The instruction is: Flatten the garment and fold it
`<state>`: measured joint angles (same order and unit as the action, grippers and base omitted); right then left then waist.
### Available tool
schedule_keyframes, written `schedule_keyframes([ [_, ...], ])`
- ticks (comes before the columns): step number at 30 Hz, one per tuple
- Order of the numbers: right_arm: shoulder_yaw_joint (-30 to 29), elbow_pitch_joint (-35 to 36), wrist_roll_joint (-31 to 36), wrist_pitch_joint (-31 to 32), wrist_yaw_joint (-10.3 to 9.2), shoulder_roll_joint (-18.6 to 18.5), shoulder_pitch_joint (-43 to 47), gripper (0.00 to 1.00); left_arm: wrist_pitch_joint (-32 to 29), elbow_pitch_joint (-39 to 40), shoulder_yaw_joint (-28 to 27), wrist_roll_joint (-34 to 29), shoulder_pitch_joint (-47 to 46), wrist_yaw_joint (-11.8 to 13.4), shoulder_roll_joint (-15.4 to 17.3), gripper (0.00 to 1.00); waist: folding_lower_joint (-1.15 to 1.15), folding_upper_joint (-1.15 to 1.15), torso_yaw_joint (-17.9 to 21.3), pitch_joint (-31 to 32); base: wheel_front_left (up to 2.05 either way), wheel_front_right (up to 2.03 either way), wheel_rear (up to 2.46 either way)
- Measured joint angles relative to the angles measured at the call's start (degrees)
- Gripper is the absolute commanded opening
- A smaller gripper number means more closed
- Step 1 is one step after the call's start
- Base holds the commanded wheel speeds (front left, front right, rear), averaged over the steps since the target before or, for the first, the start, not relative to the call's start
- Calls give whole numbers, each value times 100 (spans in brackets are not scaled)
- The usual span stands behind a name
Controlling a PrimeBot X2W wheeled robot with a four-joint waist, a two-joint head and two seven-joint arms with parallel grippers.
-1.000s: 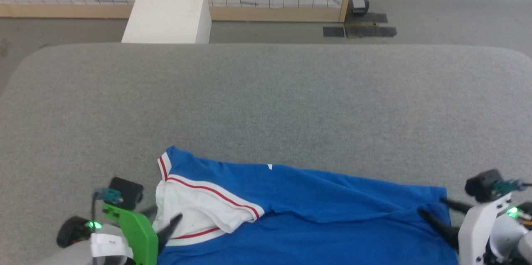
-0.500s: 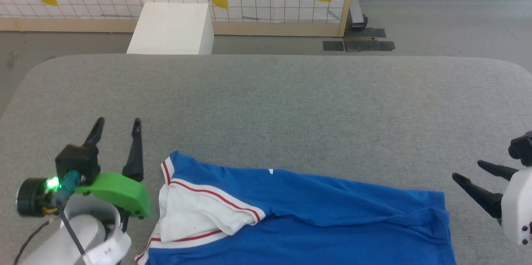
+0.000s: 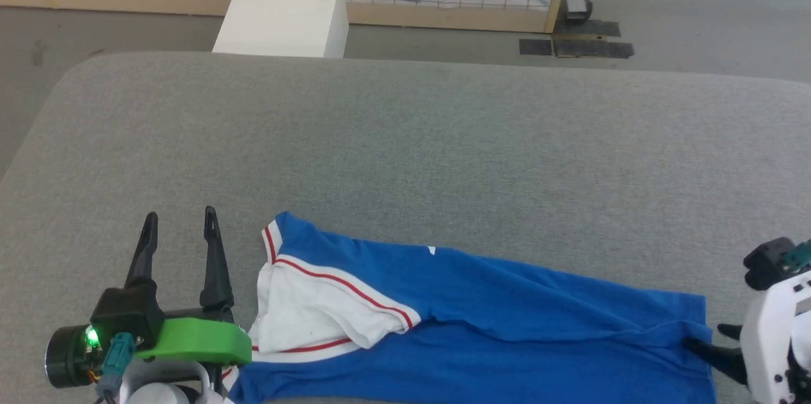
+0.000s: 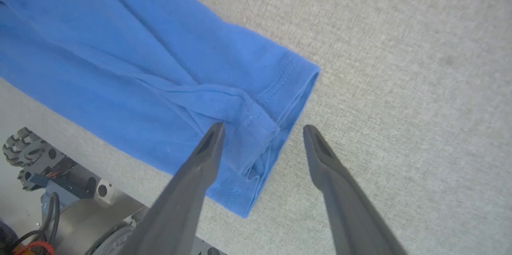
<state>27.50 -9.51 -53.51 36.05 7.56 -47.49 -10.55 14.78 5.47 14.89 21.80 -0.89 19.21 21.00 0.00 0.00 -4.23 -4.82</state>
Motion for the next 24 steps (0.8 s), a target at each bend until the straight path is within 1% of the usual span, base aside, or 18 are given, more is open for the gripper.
schedule_keyframes([
  [6,160,-679,88,-26,0,472,-44,100,1,-198,-578,-417,124,-658,-613,100,0,0,-132,-154,0,0,0],
  [10,363,-904,162,-74,0,563,-170,100,1,-382,-873,-694,171,-1066,-970,100,0,0,-203,-219,0,0,0],
  [13,494,-1000,142,-137,0,584,-232,100,0,-493,-1084,-907,177,-1296,-1193,100,0,0,-227,-237,0,0,0],
  [14,536,-1009,140,-160,0,583,-249,31,1,-505,-1141,-957,179,-1354,-1245,100,0,0,-224,-233,0,0,0],
  [15,579,-1014,140,-243,0,580,-273,0,0,-523,-1220,-1009,182,-1426,-1301,100,0,0,-216,-224,0,0,0],
  [20,751,-1040,196,-682,-1,526,-359,0,0,-592,-1502,-1270,216,-1719,-1463,100,0,0,-165,-121,0,0,0],
  [24,791,-945,152,-861,0,413,-359,0,0,-611,-1645,-1383,293,-1857,-1560,100,0,0,-100,-2,0,0,0],
])
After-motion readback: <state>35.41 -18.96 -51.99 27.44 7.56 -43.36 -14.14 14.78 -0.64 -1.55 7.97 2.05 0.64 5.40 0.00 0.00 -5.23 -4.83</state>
